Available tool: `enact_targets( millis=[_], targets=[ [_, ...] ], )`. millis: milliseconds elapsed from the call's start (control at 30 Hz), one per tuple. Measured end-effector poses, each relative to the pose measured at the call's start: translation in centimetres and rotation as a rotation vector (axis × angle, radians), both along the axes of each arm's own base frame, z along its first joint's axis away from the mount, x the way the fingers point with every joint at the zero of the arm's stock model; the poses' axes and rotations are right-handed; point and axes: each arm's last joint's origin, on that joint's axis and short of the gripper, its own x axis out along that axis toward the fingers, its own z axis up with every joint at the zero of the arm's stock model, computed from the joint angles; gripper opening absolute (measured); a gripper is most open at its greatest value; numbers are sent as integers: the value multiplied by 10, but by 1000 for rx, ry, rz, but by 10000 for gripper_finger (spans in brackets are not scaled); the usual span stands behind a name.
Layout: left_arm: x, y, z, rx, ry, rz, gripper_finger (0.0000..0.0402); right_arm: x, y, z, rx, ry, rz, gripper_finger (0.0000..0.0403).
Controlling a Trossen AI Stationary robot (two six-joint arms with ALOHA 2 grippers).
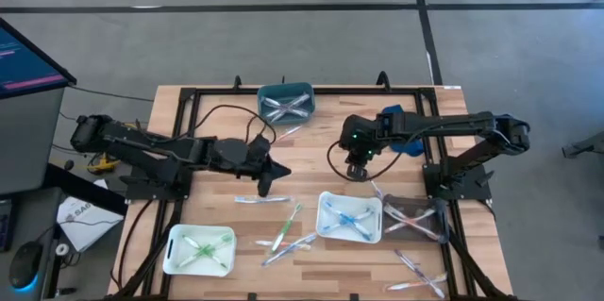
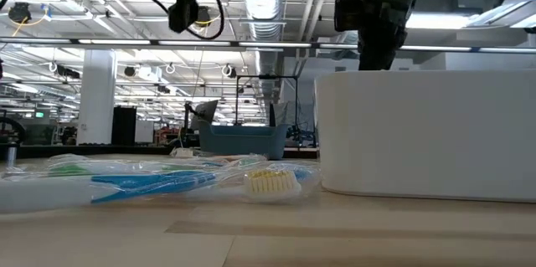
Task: Pick & Place Toothbrushes
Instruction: Put the blue toothbrush into the top white bin
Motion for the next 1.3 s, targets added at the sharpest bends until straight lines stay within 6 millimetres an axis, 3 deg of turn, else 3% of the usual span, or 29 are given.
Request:
enact_targets(
  millis=[233,400,667,967,1300],
  targets=[
    [-17,2,-26,62,323,-65,0,4,-1,2,1,-48,-13,0],
    [-25,-2,-34,81,432,-87,0,7,-1,4,-3,-83,-14,0],
    [-32,-16,-47,138,461,-179,0,9,-1,5,-5,-103,-15,0],
    [-40,-17,-76,33,468,-108,0,9,3,5,4,-102,-15,0],
    [-33,-29,-70,-16,322,-198,0,10,10,5,6,-102,11,0]
  ],
)
